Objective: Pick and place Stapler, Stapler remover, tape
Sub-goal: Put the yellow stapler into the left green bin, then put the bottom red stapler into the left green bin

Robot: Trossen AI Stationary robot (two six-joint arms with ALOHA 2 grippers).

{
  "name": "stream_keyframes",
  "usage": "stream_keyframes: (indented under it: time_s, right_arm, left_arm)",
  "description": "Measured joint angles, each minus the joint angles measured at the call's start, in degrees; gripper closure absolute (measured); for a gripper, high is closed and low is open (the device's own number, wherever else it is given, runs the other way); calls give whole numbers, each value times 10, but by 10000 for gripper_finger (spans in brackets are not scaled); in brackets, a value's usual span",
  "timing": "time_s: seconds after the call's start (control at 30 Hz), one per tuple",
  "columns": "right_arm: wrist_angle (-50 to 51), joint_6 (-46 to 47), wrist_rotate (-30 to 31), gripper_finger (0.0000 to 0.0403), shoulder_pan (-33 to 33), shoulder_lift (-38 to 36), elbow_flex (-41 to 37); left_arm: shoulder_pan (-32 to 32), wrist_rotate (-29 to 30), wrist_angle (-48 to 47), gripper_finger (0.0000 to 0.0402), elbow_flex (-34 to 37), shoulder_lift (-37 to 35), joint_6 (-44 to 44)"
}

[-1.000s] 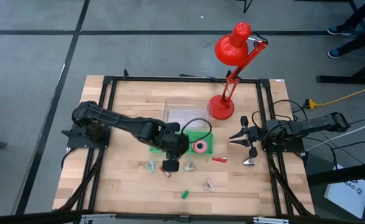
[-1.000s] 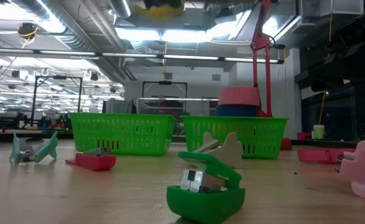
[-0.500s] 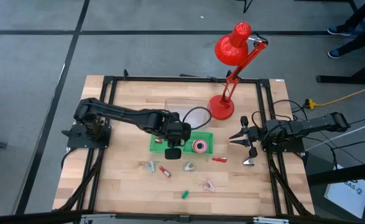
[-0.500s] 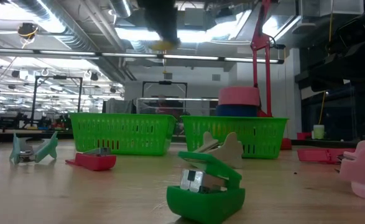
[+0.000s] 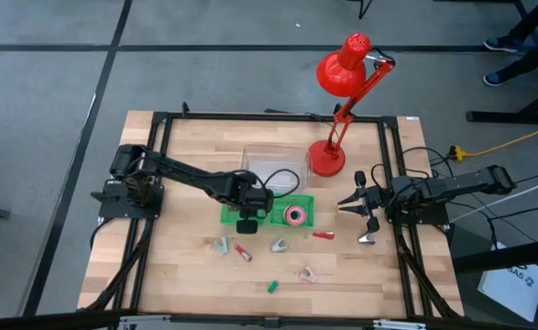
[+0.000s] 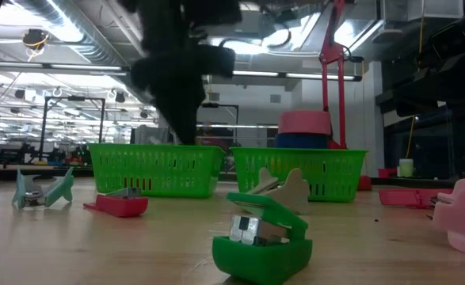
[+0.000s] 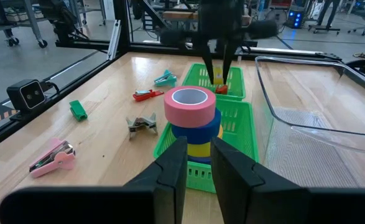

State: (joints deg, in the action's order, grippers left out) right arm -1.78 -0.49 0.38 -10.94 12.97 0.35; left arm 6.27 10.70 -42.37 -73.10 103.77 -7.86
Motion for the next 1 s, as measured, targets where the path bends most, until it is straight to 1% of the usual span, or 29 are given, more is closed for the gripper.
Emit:
stream_keyframes:
  time_s: [0.13, 0.3, 0.57, 0.83, 1.0]
  right_arm:
    - [0, 0, 0, 331, 0, 0, 0]
    - [0, 0, 0, 331, 0, 0, 0]
    - [0, 0, 0, 331, 0, 0, 0]
    - [0, 0, 0, 331, 0, 0, 0]
    - [0, 0, 0, 331, 0, 0, 0]
  left_arm:
    - [-12, -10, 68, 334, 44, 0, 26]
    - [-25, -3, 151, 334, 80, -1, 36]
    - [-34, -7, 145, 330, 84, -1, 62]
    - [-34, -10, 144, 298, 84, -1, 63]
    - [-34, -14, 143, 288, 84, -1, 56]
